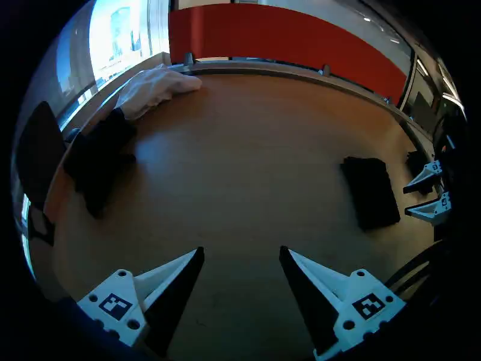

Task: Fold towel

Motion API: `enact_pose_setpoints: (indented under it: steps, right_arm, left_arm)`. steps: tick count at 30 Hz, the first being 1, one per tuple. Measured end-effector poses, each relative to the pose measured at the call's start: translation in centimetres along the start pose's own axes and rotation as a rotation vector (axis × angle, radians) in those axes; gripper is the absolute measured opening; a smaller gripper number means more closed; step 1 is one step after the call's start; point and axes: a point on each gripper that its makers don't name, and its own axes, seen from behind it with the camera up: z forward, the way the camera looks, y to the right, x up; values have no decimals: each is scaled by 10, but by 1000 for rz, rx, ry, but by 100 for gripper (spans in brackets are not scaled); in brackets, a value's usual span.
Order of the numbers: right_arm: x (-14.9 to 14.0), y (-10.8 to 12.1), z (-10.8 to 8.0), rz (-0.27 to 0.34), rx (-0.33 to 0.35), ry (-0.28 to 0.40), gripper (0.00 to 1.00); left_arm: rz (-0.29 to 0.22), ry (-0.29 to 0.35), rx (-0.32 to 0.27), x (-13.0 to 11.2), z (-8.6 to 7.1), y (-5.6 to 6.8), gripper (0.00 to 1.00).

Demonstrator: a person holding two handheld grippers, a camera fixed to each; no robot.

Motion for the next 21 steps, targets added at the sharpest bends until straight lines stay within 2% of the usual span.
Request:
enact_pose_setpoints:
  steps: [14,21]
  right_arm:
    - [-43,-3,10,27,-9,-77,66]
    - [-52,-4,13,31,-13,-93,65]
  left_arm:
    - [5,-2,-2,0,1,2,93]
    - [6,-2,-4,0,1,2,93]
